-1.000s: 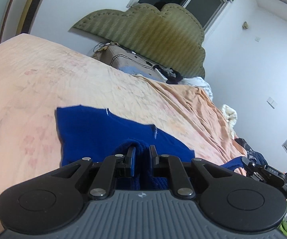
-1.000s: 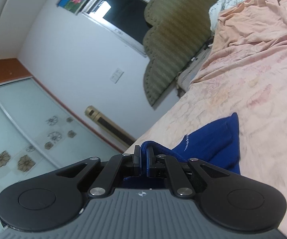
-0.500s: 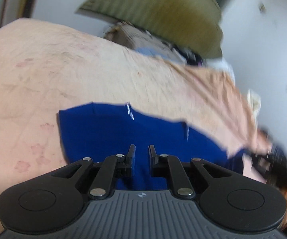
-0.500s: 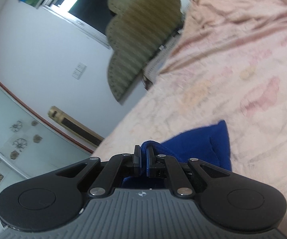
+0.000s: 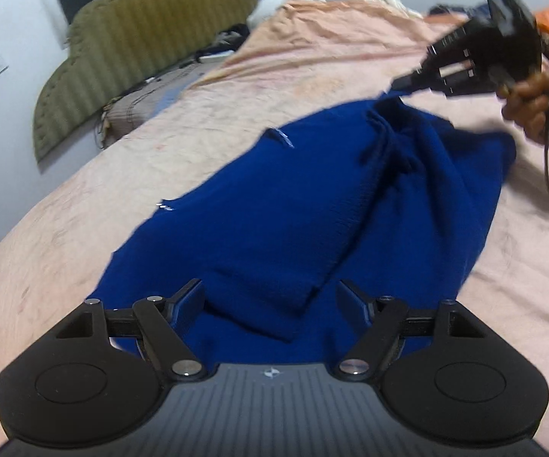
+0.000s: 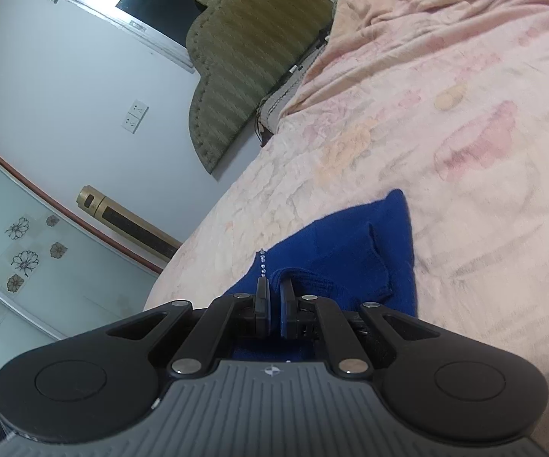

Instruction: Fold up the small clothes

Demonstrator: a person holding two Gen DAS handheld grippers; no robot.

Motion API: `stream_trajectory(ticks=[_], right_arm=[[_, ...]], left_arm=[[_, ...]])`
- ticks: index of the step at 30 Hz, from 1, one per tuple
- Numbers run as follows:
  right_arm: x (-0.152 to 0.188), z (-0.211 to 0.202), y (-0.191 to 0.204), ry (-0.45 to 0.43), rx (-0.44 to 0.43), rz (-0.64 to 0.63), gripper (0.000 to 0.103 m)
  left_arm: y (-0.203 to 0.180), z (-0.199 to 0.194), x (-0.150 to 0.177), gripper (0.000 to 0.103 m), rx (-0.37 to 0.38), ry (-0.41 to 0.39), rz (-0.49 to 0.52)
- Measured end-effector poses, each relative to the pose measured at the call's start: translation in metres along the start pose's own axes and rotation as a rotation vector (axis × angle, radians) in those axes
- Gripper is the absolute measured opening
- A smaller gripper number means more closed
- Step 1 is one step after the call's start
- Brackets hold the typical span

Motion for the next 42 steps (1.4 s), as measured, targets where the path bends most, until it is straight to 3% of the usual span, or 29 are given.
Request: stream_trajectory(ticks=[5, 6, 8, 9, 10, 11, 19, 26, 32, 37, 39, 40, 41, 42], right_arm=[[0.002, -0.003, -0.002, 0.003, 0.004, 0.004, 0.011], [0.002, -0.004, -0.002, 0.001, 0.004, 0.004, 0.011], [0.002, -0.006, -0.002, -0.003, 0.004, 0.006, 0.011], [0.002, -0.006, -0.001, -0.004, 0.004, 0.006, 0.011], [0.002, -0.007, -0.001, -0.004, 0.005, 0.005, 0.011], [0.003, -0.008, -0.001, -0.005, 0.007, 0.003, 0.011], [0.001, -0.012, 0.005, -0.033, 0.011, -0.015, 0.011], [-0.020, -0.009, 0.020, -0.079, -0.004, -0.030, 0.011], [-0.045, 0.019, 0.017, -0.094, 0.014, -0.009, 0.010], [-0.062, 0.058, 0.008, -0.082, 0.122, -0.018, 0.010], [-0.065, 0.075, 0.003, -0.047, 0.172, -0.019, 0.011], [-0.066, 0.081, 0.000, -0.036, 0.198, -0.006, 0.016], [-0.067, 0.084, -0.003, -0.037, 0.226, 0.012, 0.021], [-0.068, 0.083, -0.005, -0.049, 0.241, 0.021, 0.025]], left_arm=[[-0.019, 0.034, -0.004, 0.075, -0.128, 0.056, 0.077], [-0.019, 0.042, -0.004, 0.068, -0.148, 0.078, 0.083], [-0.016, 0.047, -0.004, 0.029, -0.130, 0.093, 0.063], [-0.012, 0.046, -0.006, 0.022, -0.107, 0.100, 0.040], [-0.010, 0.043, -0.006, 0.008, -0.103, 0.101, 0.021], [-0.007, 0.040, -0.006, 0.006, -0.115, 0.093, 0.006], [0.027, -0.001, -0.018, 0.005, -0.149, -0.026, -0.129], [0.067, 0.004, -0.046, 0.006, -0.175, -0.053, -0.244], [0.104, 0.048, -0.078, 0.006, -0.204, 0.008, -0.286], [0.125, 0.105, -0.081, 0.010, -0.143, 0.102, -0.380], [0.132, 0.117, -0.077, 0.018, -0.115, 0.132, -0.424], [0.136, 0.117, -0.073, 0.028, -0.109, 0.132, -0.441], [0.139, 0.114, -0.070, 0.051, -0.112, 0.126, -0.462], [0.144, 0.109, -0.067, 0.066, -0.128, 0.114, -0.484]])
Point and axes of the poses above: each gripper's, at about its wrist camera, not at the fingertips, and z roughly the way its jaws point, y to its left, x to its underside, the point moved 1 cm from there along z, roughly the way its jaws point, and after that the axes turned 12 degrees about y, right-handed, at the moved point
